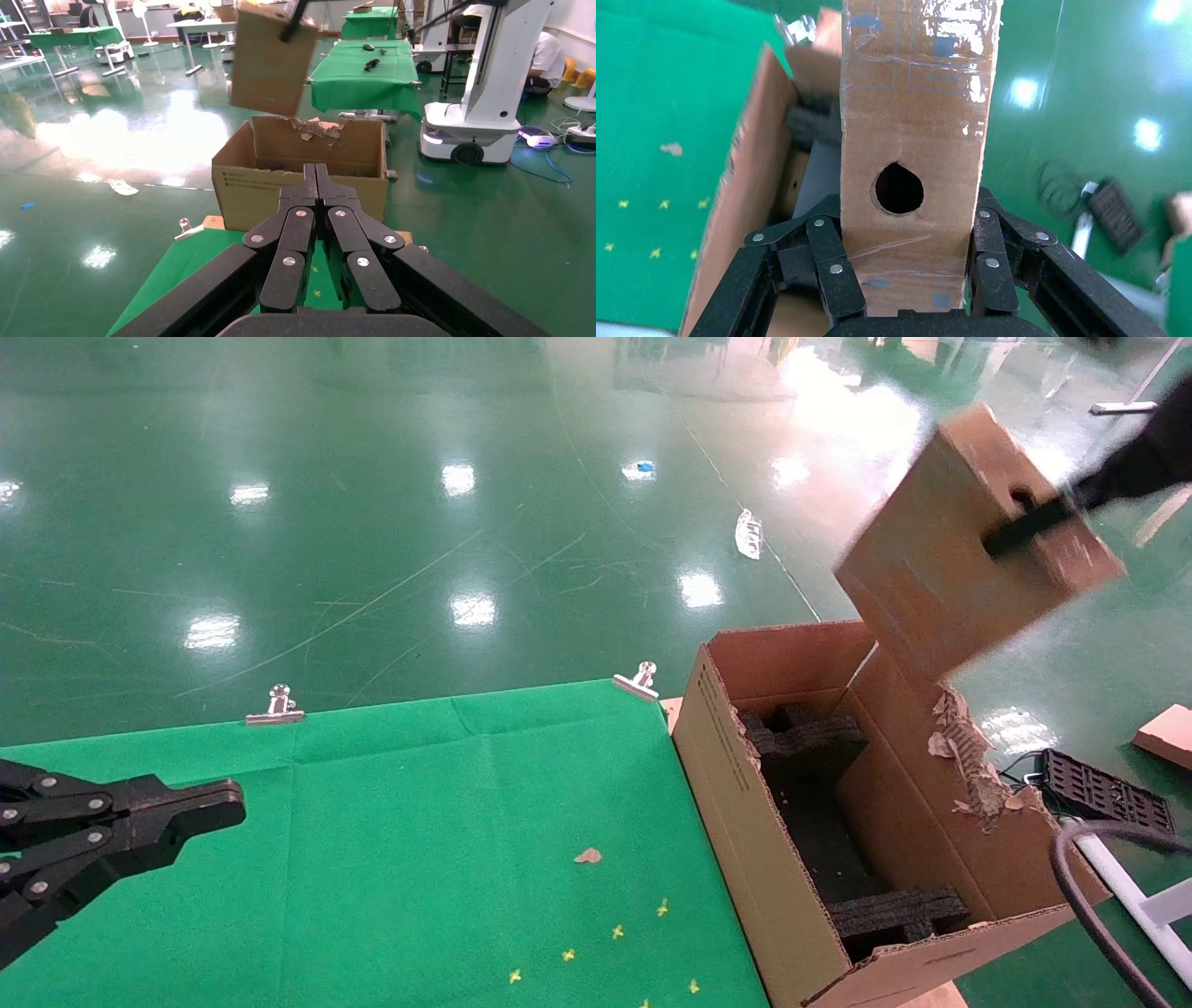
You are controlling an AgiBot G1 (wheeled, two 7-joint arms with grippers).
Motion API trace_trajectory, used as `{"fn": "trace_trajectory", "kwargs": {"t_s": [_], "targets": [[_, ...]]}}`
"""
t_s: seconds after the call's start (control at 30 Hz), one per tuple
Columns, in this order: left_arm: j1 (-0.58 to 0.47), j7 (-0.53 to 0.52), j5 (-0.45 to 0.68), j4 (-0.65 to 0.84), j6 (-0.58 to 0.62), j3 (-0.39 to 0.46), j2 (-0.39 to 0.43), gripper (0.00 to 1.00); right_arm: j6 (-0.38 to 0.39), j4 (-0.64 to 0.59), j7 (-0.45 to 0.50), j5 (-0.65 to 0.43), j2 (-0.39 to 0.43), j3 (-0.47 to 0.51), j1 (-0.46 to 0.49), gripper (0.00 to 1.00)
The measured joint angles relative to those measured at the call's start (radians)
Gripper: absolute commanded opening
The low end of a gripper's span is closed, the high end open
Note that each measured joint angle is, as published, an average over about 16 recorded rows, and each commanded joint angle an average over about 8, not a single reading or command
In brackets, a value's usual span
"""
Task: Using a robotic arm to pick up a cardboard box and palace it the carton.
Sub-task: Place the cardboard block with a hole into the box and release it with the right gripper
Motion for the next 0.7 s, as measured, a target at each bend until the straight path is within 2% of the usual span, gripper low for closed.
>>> {"fn": "trace_trajectory", "kwargs": {"t_s": [0.07,0.1,0.37,0.7], "targets": [[0.0,0.0,0.0,0.0,0.0,0.0,0.0,0.95,0.004,0.007,0.018,0.0,0.035,-0.004,-0.014,0.0],[0.0,0.0,0.0,0.0,0.0,0.0,0.0,1.0,0.007,0.011,0.027,0.0,0.052,-0.006,-0.022,0.0],[0.0,0.0,0.0,0.0,0.0,0.001,0.0,1.0,0.059,0.048,0.096,0.028,0.158,-0.005,-0.115,0.0],[0.0,0.001,-0.001,0.0,-0.001,0.001,-0.001,1.0,0.139,0.081,0.153,0.042,0.217,-0.013,-0.232,0.0]]}}
